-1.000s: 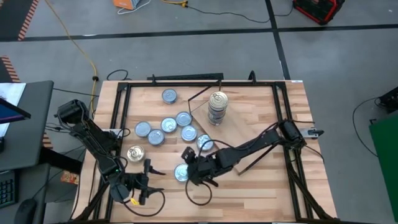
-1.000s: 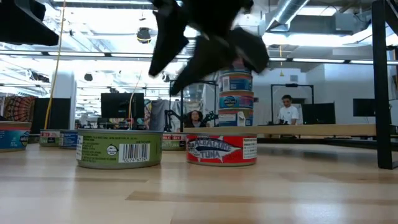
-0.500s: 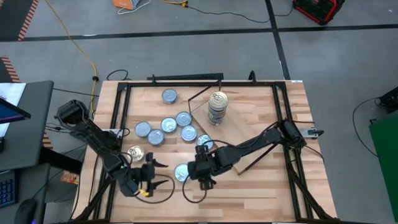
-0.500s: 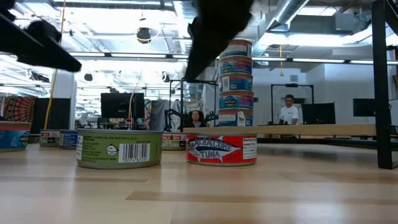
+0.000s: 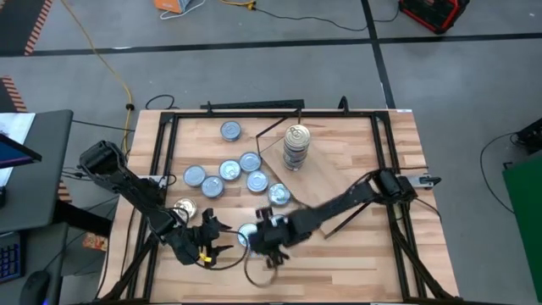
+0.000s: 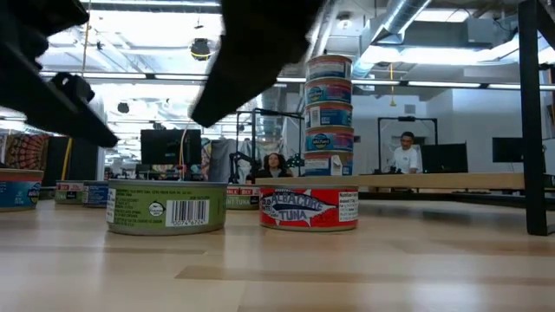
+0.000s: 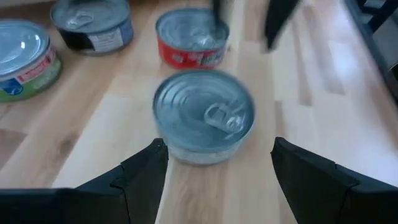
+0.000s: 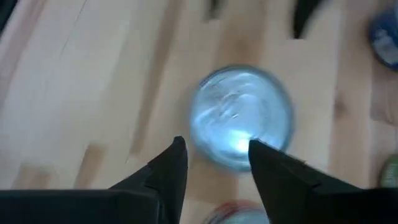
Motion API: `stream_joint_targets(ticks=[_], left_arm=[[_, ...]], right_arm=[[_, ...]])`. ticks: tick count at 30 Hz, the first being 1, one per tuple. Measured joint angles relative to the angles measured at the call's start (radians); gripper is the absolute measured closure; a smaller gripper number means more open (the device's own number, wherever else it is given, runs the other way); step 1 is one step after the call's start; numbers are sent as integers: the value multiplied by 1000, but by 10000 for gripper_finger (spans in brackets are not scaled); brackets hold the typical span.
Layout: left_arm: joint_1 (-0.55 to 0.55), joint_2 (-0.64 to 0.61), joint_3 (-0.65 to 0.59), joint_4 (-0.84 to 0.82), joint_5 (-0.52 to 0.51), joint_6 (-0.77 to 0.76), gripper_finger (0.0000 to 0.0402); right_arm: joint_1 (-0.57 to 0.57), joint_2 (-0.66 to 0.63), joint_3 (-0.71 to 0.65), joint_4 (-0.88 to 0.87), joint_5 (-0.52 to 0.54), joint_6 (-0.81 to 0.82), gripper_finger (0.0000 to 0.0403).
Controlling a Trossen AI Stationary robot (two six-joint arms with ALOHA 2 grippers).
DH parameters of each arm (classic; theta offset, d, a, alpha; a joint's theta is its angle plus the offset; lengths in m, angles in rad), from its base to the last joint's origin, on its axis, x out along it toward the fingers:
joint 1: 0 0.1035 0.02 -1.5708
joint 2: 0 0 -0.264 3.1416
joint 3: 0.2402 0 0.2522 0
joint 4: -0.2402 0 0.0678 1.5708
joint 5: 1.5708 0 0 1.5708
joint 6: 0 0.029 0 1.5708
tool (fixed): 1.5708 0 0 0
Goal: Stack canned seafood by type on shelf
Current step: Put the green tuna can on the shelf
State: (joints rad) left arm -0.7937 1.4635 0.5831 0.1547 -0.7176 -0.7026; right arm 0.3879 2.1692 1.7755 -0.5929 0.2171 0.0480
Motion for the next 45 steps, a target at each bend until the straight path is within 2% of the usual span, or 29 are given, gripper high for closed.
stream_joint_targets(ticks=[3,7,14,17,22,29,32,37,41,45], left_arm=[[29,11,0,1,20,30,125],[92,9,0,7,143,102,125],[193,8,0,12,395,214,125],[216,8,1,-4,452,280,125],[252,8,1,-90,435,344,125],[276,8,0,-86,438,393,125],[275,8,0,-79,478,439,125],[275,8,0,-78,454,487,125],[275,8,0,-94,450,468,125],[275,0,0,-139,492,421,125]], right_arm=[[32,16,-1,30,66,-111,209],[53,45,1,48,135,-239,221],[64,75,-1,41,152,-270,238],[65,78,-1,16,169,-283,243],[60,78,-1,28,179,-285,242],[38,78,-1,23,179,-292,229],[33,78,-16,47,184,-345,233],[26,79,-64,157,186,-459,243],[12,78,-77,231,220,-493,248],[16,76,-57,219,236,-501,253]])
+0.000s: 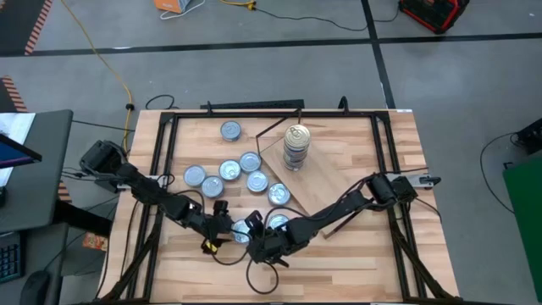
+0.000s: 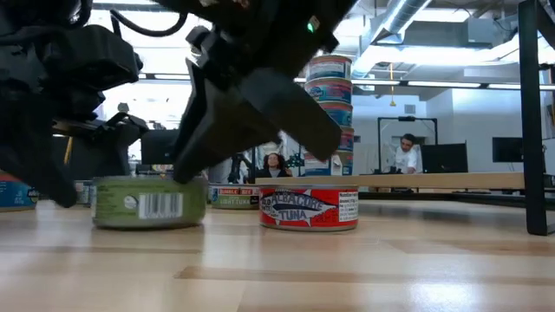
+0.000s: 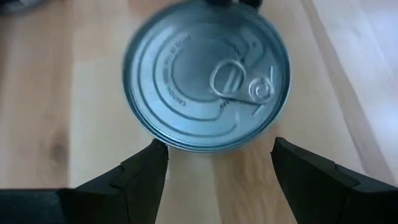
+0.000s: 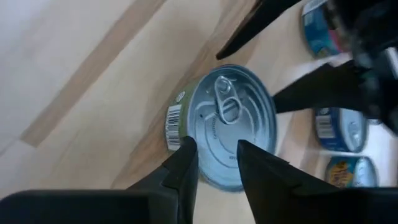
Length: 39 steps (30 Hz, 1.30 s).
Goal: Stack canned seafood by type on shelf
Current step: Put the green tuna can on the shelf
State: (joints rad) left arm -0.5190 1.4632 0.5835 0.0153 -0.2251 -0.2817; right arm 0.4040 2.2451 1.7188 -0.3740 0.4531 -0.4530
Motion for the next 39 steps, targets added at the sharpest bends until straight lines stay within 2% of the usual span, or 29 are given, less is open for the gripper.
stream_joint_targets(ticks=[3,10,15,23,29,39], left_arm=[[-1,-11,0,-31,17,-31,125],[-1,-12,1,-31,39,-39,125],[-1,-12,1,-20,38,-81,125],[-1,-12,1,-5,37,-148,125],[-1,-12,1,-5,36,-150,125],[-21,-12,1,4,11,-153,125]], right_arm=[[8,-4,33,-73,2,74,258],[-13,-4,50,-94,-23,532,275],[-50,-4,45,-129,-170,727,280],[-79,1,44,-150,-181,785,280],[-85,1,43,-152,-101,834,280],[-111,1,43,-163,-88,926,280]])
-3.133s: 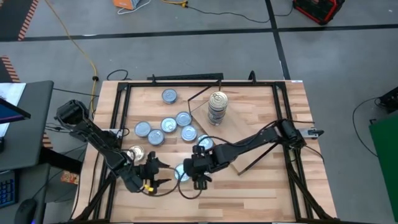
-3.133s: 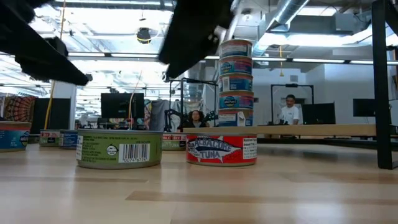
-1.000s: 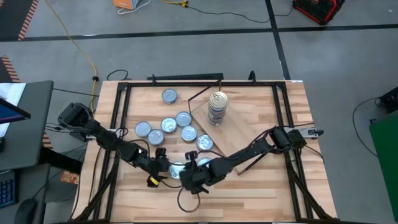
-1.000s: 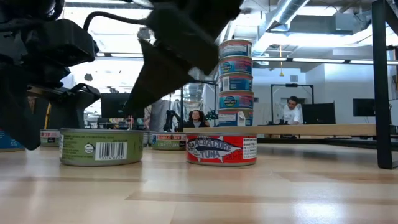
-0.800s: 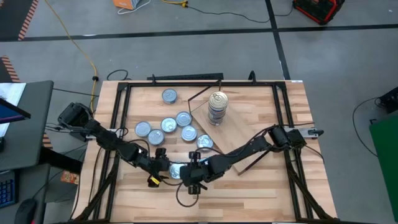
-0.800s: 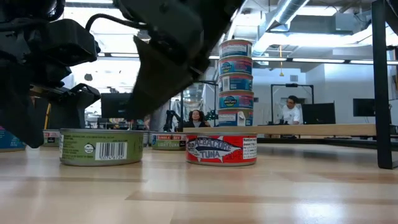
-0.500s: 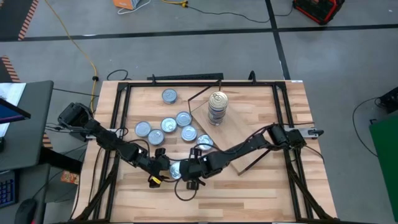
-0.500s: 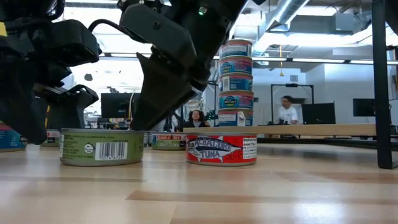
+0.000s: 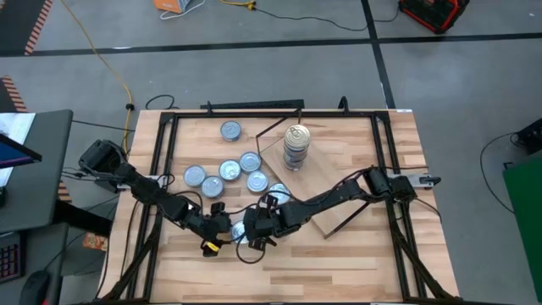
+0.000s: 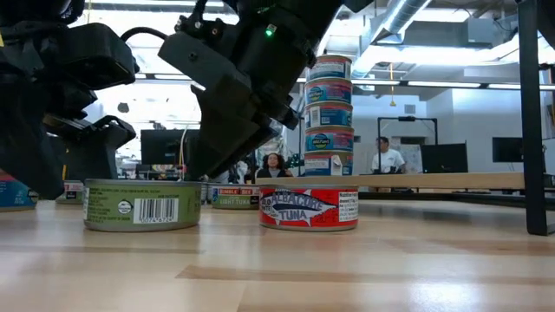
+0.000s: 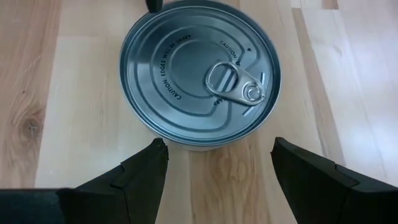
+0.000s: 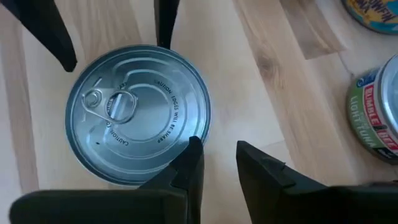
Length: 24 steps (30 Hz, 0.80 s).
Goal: Stack canned seafood by type on shelf
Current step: Put the green tuna can on the shelf
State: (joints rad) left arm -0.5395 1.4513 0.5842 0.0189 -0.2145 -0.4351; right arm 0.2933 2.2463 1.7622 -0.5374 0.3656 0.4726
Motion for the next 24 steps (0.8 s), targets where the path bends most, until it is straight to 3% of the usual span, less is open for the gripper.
stream_joint_targets(ticks=[24], left_arm=[[-19,0,-1,26,-75,2,125]], right_arm=[[-2,51,4,24,-33,28,281]])
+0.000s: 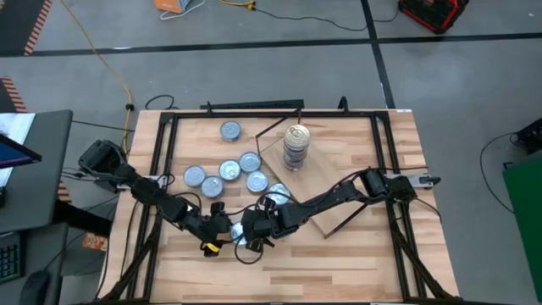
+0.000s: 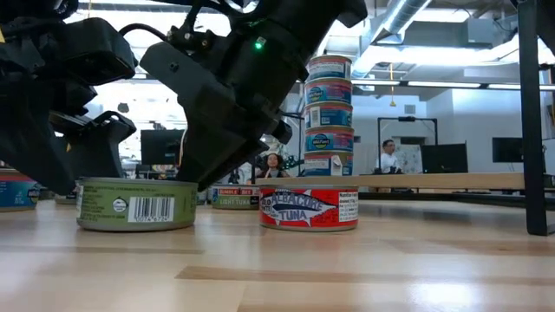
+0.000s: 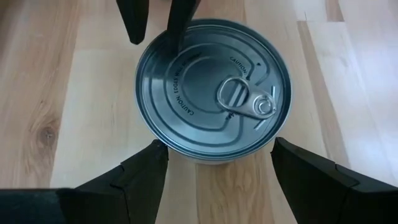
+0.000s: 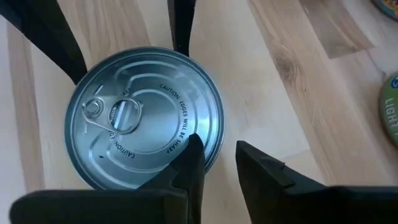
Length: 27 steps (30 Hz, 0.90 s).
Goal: Stack canned seafood by type on shelf
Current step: Put the green tuna can on the shelf
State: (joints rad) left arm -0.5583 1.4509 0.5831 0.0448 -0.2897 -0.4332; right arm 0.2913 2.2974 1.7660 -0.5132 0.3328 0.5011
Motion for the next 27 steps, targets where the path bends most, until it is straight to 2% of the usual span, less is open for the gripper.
stream_joint_targets(ticks=[7,14,27], left_arm=[[-32,-10,15,15,-95,67,125],[-68,-69,44,-15,-236,160,125],[-70,-79,44,-58,-249,134,125]], right_arm=[[-14,0,-1,-43,-16,25,307],[-29,9,-6,-85,-36,19,329],[-36,8,-6,-86,-36,13,332]])
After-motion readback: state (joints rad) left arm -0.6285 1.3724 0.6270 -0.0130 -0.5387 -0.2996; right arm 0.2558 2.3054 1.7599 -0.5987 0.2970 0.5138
